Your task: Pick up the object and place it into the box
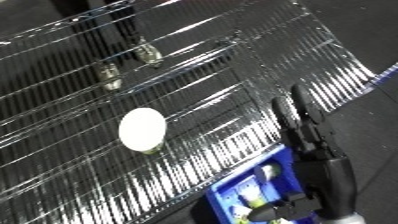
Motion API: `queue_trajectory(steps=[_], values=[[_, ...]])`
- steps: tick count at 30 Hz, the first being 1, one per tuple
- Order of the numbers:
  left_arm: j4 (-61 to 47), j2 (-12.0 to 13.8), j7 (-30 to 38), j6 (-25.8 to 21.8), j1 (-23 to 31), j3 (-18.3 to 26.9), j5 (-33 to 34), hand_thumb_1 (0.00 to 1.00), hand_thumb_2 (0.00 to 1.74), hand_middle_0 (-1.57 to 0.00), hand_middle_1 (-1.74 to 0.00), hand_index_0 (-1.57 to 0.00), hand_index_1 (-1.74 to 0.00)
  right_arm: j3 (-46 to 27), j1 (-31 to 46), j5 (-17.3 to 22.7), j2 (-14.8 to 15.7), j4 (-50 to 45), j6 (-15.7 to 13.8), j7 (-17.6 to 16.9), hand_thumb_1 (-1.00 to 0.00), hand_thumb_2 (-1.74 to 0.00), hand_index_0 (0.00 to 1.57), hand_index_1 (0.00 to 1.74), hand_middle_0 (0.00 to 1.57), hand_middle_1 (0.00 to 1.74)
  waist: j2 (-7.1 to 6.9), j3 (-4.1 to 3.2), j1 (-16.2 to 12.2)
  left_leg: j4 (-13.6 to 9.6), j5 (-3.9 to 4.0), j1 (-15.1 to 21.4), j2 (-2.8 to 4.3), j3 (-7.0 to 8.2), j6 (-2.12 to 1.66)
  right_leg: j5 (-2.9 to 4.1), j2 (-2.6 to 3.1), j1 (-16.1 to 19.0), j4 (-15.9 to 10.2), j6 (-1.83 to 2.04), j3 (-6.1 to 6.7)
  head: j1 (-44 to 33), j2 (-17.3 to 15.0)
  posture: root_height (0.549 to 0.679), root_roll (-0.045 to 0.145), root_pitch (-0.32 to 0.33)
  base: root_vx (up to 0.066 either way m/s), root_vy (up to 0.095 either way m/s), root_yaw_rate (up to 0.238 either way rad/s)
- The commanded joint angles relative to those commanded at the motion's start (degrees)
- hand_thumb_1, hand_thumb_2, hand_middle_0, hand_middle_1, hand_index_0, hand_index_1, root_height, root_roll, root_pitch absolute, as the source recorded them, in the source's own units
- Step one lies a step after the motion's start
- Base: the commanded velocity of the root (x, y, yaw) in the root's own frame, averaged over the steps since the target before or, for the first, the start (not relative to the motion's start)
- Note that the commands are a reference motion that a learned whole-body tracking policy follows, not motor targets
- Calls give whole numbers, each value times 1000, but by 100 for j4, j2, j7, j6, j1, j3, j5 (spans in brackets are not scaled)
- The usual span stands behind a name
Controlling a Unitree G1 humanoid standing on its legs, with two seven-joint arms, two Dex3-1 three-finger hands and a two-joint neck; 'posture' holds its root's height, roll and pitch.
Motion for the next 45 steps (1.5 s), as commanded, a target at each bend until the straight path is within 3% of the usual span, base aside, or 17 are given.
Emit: queue_trajectory(steps=[8,21,35,45], values=[[97,28,-187,21,-16,-80,101,1000,1740,-1570,-1740,-1570,-1740,225,-177,2,120,199,20,-60,0,0,0,0,0,0,-91,0,237,141,-12,-146,-53,-121,29,-9,-60,-32,80,49,-172,-410,91,646,51,67,29,-42,199],[131,62,-273,129,-13,-178,217,1000,1740,-1570,-1740,-1570,-1740,556,-571,-299,65,598,268,-320,0,0,0,0,0,0,-150,0,487,429,-136,-342,-79,-145,70,-61,-173,-89,230,39,-334,7,-62,643,42,66,34,-13,85],[182,128,-224,147,-109,-301,185,1000,1740,-1570,-1740,-1570,-1740,476,-1073,-267,-174,1208,338,-723,0,0,0,0,0,0,-23,0,550,752,-283,-810,-181,-90,139,-86,-235,-588,545,34,-326,636,87,634,36,104,29,18,48],[166,90,-197,166,-212,-399,211,1000,1740,-1570,-1740,-1570,-1740,463,-1171,-106,-235,1367,512,-671,0,0,0,0,0,0,4,0,536,874,-329,-1119,-167,-40,155,-74,-250,-943,701,63,-340,922,395,629,33,139,19,3,14]])
